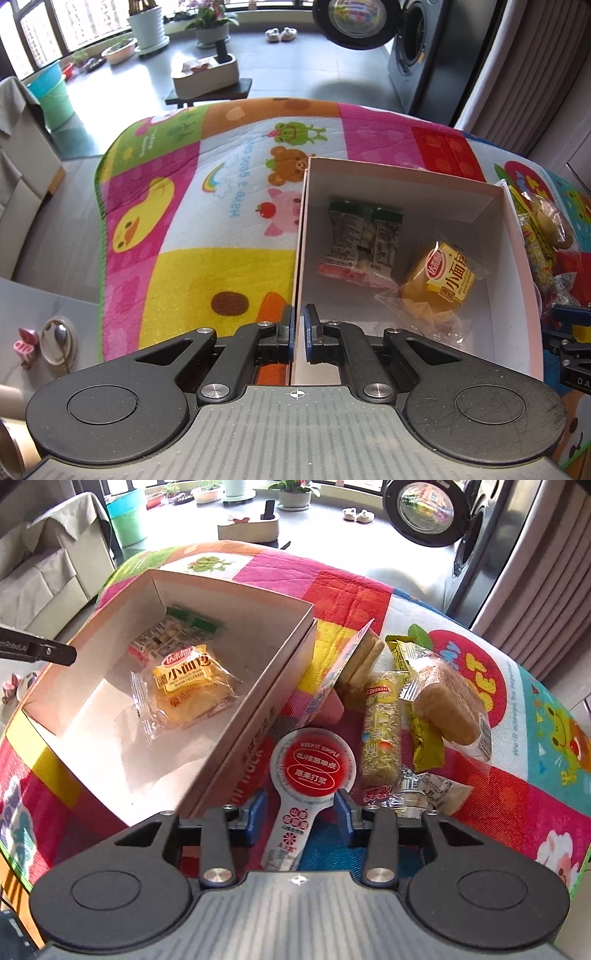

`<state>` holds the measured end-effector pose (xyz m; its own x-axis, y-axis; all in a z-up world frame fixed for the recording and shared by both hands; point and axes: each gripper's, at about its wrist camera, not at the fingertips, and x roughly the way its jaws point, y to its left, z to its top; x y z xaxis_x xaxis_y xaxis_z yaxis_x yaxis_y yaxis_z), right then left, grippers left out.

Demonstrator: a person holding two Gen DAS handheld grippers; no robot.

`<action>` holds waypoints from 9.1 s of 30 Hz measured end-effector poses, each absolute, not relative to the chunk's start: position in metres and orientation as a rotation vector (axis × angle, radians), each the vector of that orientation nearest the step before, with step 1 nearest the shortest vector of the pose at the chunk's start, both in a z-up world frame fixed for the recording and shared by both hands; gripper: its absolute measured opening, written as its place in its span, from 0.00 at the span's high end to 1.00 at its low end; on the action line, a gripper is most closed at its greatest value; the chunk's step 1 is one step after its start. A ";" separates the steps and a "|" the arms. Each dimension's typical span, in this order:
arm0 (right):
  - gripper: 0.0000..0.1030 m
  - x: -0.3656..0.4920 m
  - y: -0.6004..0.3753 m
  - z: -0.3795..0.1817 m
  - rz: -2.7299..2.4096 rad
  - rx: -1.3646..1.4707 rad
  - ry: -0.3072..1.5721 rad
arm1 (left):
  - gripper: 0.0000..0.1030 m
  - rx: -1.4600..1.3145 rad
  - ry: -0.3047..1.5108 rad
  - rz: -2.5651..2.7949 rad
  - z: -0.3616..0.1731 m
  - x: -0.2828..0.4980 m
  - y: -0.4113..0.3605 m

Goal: Organize objects
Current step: 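Move the right tool to the red-and-white spoon-shaped packet and close on it, then lift the spoon-shaped packet toward the pink box with the right tool, then drop the spoon-shaped packet into the box and open the right tool, then grasp the pink Volcano snack box with the right tool, then carry the Volcano box over the pink box with the right tool, then release the Volcano box into the pink box with the right tool, then reach the right tool toward the clear cracker packet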

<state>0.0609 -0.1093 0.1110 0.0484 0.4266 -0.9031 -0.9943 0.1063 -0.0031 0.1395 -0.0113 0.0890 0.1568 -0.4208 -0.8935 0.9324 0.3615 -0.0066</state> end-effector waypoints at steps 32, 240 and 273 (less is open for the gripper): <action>0.78 0.003 -0.151 0.096 1.056 -0.845 1.103 | 0.92 0.767 1.021 -1.174 0.071 0.148 0.000; 0.42 -0.018 -0.079 0.256 0.738 -0.267 1.172 | 0.90 1.015 0.937 -1.560 0.063 0.161 0.007; 0.20 0.058 -0.154 0.136 0.644 -0.633 1.117 | 0.92 0.966 0.850 -1.511 0.073 0.147 -0.011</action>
